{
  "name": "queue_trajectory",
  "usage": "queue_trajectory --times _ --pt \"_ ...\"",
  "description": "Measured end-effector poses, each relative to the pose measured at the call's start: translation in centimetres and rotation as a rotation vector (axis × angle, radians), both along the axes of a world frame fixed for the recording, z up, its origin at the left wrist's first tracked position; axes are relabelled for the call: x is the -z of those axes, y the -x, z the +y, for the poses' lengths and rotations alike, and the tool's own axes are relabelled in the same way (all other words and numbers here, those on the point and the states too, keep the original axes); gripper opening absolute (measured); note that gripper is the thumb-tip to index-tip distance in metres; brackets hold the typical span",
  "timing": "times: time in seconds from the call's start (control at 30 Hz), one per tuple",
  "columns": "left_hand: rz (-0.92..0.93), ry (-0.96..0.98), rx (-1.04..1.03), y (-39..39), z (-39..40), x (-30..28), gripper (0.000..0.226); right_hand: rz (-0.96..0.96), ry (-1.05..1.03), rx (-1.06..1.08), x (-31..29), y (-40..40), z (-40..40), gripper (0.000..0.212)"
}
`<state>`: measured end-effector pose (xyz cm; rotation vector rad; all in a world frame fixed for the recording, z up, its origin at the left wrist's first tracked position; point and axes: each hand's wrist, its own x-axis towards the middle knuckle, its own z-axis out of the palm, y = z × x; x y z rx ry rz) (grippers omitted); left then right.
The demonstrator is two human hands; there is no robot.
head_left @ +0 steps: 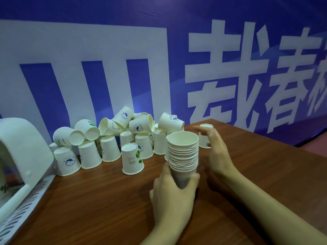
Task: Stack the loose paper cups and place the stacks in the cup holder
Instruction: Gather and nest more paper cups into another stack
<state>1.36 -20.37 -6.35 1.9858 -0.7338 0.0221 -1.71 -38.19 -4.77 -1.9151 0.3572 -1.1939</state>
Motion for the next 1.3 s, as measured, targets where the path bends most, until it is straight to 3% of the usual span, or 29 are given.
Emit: queue_trajectory --times 0.07,0.17,0.27,0.37,0.47,0.53,0.67,0.77,0.83,0.93,1.03,1.17,1.3 --pt "0.080 0.005 -0.120 -1.5 -2.0 0.9 0.059 0.242 0.170 0.042 1.3 -0.2 -1.3 0.041" --pt "0.126 0.041 -0.067 -4.3 -3.9 6.8 0.044 0.459 0.394 0.022 2.4 -1.7 -1.8 0.049" --pt "0.057 0.114 -0.315 -3.8 -2.8 3.5 0.067 0.619 0.632 -0.020 2.8 -2.7 -0.7 0.055" --pt "0.156 0.297 -0.280 -1.7 -1.2 1.6 0.080 0.533 0.642 0.029 2.7 -2.5 -0.4 0.064" --pt "0.222 0.329 -0.269 -1.9 -1.5 1.4 0.078 0.198 0.579 0.239 2.2 -2.0 -0.2 0.052" --pt "0.252 0.331 -0.294 -2.2 -1.4 1.5 0.078 0.093 0.533 0.312 1.9 -1.6 -0.2 0.056" --pt "0.228 0.339 -0.272 -2.0 -1.6 1.5 0.079 0.470 0.440 0.271 1.5 -1.0 -0.4 0.081" --pt "0.225 0.310 -0.276 -1.8 -1.5 1.3 0.079 0.687 0.373 0.287 0.9 -0.5 -0.3 0.070" --pt "0.224 0.274 -0.279 -1.9 -1.5 1.2 0.079 0.557 0.192 0.262 0.4 -0.1 -0.1 0.057" --pt "0.182 0.198 -0.237 -1.7 -1.5 0.9 0.078 0.108 -0.180 0.115 -1.4 0.7 0.6 0.047" --pt "0.089 0.082 -0.173 -1.7 -1.6 0.8 0.080 -0.226 -0.301 -0.110 -3.9 1.5 1.5 0.041" --pt "-0.007 -0.042 0.011 -1.7 -1.8 1.1 0.076 -0.341 -0.287 -0.231 -5.6 2.1 3.1 0.036" --pt "-0.051 -0.078 0.156 -1.2 -2.0 1.4 0.082 -0.304 -0.199 -0.247 -5.4 2.3 3.4 0.045"
